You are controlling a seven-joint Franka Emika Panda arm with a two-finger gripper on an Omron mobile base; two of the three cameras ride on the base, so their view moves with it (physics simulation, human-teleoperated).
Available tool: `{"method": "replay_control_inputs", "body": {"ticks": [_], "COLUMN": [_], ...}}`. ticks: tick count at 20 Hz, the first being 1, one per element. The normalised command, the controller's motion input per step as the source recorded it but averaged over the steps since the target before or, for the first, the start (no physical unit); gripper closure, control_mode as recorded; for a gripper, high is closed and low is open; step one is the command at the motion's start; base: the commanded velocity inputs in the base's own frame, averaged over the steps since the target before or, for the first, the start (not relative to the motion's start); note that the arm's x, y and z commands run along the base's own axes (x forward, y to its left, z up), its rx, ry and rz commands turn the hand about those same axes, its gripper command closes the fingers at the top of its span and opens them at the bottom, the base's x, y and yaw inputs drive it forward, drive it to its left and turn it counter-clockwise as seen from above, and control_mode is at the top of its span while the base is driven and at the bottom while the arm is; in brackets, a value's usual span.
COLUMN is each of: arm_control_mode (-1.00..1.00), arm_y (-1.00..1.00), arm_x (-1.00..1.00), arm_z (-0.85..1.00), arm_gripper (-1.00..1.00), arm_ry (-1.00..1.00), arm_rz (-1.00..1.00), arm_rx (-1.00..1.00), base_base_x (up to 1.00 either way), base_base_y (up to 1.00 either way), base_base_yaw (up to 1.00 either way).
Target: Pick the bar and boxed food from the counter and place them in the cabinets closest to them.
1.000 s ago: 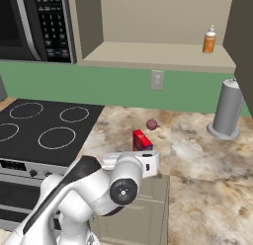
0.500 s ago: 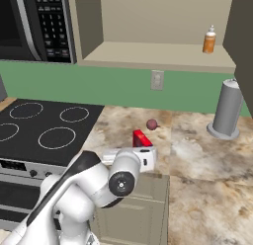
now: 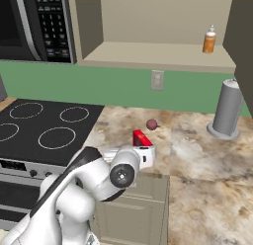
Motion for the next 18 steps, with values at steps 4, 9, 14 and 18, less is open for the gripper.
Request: {"method": "replay_control_inputs", "body": {"ticks": [4,9,14,18], "arm_control_mode": [-1.0,-1.0,-1.0,-1.0], "arm_y": [-0.07,-0.07,0.0,-0.06], "arm_x": [0.06,0.03,0.0,0.0], "arm_z": [-0.13,-0.06,0.0,0.0], "arm_gripper": [-1.0,-1.0,-1.0,-1.0], "arm_ry": [0.16,0.1,0.0,0.0], "arm_rz": [0.05,0.05,0.0,0.01], "arm_rx": [0.0,0.0,0.0,0.05], "base_base_x": [0.0,0.0,0.0,0.0], "base_base_y": [0.0,0.0,0.0,0.0], "base_base_yaw": [0.0,0.0,0.0,0.0]}}
